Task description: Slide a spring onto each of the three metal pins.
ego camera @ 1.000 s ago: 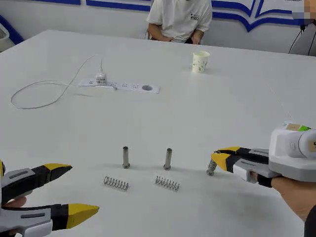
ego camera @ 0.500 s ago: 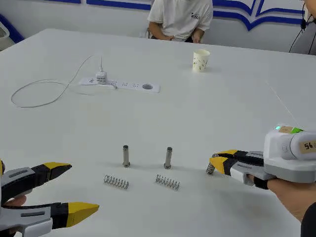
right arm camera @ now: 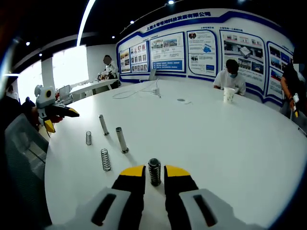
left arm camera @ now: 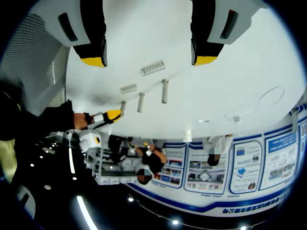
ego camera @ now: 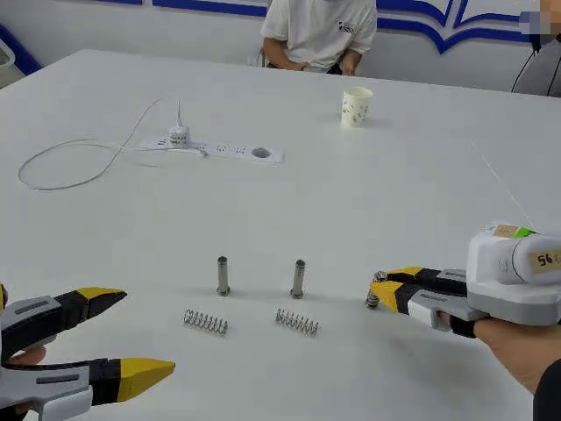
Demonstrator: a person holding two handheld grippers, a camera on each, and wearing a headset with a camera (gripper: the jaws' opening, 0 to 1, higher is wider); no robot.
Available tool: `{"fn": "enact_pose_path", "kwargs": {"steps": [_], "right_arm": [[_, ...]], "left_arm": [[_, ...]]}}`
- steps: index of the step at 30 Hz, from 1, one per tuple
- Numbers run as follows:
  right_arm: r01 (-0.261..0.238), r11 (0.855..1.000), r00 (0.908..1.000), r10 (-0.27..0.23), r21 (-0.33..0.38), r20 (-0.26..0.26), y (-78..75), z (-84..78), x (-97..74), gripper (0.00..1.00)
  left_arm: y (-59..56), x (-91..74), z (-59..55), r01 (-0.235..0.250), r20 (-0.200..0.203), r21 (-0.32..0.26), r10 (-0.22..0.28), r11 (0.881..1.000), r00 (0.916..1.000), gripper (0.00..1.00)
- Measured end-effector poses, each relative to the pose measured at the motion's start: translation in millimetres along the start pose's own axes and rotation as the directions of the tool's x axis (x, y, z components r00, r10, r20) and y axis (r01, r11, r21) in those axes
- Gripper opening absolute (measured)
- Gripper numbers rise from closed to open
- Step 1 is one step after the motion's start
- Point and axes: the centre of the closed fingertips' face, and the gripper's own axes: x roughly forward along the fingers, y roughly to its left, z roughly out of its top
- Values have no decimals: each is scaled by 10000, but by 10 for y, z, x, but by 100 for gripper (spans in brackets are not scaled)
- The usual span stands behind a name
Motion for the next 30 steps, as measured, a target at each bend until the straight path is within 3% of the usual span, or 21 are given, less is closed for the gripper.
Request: {"fn": "enact_pose_path", "kwargs": {"steps": [12, 20, 30], "right_arm": [[8, 10000, 9999, -8, -54, -142, 67, -98, -118, 18], [-336, 9991, 9988, 326, -270, -354, 232, -168, -191, 18], [-894, 9948, 9954, 874, -497, -399, 475, -129, -165, 18]], "left_arm": [[-3, -1, 10, 11, 33, 31, -11, 10000, 10000, 73], [-4, -2, 16, 8, 67, 47, -8, 10000, 10000, 73], [-7, -2, 18, 11, 72, 57, -11, 10000, 10000, 73]]}}
